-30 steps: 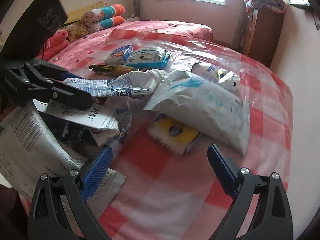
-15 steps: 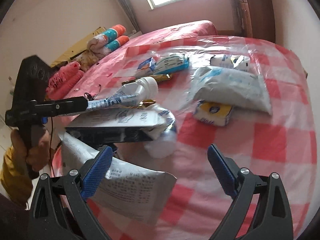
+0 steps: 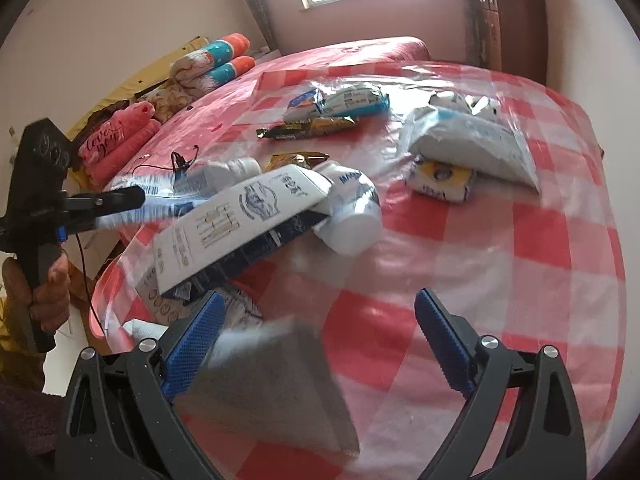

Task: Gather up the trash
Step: 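Grasp the dark blue carton with the right tool while the left tool lifts the white carton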

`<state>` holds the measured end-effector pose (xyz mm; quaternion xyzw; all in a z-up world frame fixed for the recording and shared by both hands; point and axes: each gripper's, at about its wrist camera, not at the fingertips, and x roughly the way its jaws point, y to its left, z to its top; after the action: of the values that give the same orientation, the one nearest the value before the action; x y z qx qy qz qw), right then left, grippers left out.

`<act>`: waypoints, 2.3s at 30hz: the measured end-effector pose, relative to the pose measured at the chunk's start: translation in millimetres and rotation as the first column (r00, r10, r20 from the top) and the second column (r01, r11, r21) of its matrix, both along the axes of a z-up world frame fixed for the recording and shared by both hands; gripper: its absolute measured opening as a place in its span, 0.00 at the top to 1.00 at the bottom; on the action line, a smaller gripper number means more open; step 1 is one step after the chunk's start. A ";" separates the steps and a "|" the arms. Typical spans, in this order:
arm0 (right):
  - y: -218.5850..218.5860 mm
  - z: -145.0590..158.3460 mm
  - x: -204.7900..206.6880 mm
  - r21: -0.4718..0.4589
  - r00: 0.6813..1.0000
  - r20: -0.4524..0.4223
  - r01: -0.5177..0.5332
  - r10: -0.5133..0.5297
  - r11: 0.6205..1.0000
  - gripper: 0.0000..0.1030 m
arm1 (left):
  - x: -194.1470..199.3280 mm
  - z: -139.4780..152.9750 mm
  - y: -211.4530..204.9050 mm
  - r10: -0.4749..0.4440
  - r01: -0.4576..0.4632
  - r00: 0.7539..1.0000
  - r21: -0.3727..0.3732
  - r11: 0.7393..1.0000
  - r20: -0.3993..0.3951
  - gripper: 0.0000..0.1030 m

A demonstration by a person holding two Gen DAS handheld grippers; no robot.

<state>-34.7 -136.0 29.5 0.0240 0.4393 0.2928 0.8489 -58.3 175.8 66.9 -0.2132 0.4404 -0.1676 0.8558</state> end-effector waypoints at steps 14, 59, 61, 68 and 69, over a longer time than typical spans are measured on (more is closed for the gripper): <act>-6.0 15.0 6.8 0.244 0.976 -0.210 0.103 -0.051 0.964 0.08 | -19.9 -2.0 -11.0 -0.108 0.089 0.994 0.363 0.928 0.031 0.20; 61.7 -27.3 67.5 0.349 0.924 -0.380 0.105 0.039 0.931 0.17 | 34.0 -58.9 -35.7 -0.356 0.355 0.929 0.528 0.772 -0.105 0.10; 60.4 -27.3 66.4 0.347 0.926 -0.377 0.104 0.037 0.932 0.17 | 33.3 -57.4 -35.4 -0.327 0.324 0.941 0.526 0.786 -0.091 0.19; 57.3 -27.1 60.6 0.377 0.928 -0.370 0.106 0.044 0.920 0.32 | 22.5 -57.1 -36.7 -0.170 0.177 0.983 0.544 0.820 -0.064 0.21; 57.1 -26.6 60.0 0.376 0.929 -0.367 0.104 0.045 0.921 0.33 | 19.9 -56.2 -36.2 -0.156 0.163 0.986 0.533 0.830 -0.059 0.21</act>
<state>25.2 -78.8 2.9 0.2533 0.5232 0.3516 0.7338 -38.4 139.6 10.6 0.0705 0.4915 -0.1075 0.8613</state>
